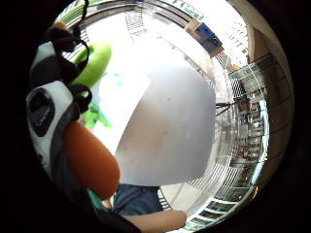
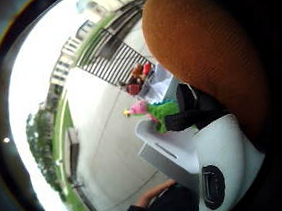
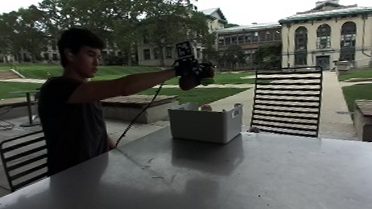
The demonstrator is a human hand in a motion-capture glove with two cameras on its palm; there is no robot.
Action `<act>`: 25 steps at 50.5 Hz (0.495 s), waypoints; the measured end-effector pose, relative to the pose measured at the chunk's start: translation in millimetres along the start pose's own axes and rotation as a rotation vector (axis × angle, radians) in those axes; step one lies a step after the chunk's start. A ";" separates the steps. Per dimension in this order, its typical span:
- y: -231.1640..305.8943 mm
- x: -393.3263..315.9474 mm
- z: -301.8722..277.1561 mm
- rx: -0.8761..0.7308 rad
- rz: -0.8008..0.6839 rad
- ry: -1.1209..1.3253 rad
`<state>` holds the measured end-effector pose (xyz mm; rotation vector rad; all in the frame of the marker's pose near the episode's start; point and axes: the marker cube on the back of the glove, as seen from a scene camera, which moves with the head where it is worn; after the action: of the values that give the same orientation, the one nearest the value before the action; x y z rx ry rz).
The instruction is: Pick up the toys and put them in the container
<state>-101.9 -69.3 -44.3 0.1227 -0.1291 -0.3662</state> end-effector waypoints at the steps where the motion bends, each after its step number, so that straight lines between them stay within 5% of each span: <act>1: -1.5 -6.4 2.7 -0.006 0.005 -0.019; 16: -3.9 0.0 35.2 -0.189 0.064 0.052; 25: 12.5 41.9 10.4 -0.158 0.061 0.055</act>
<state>-60.3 -74.0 -28.0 -0.0276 -0.0489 -0.3106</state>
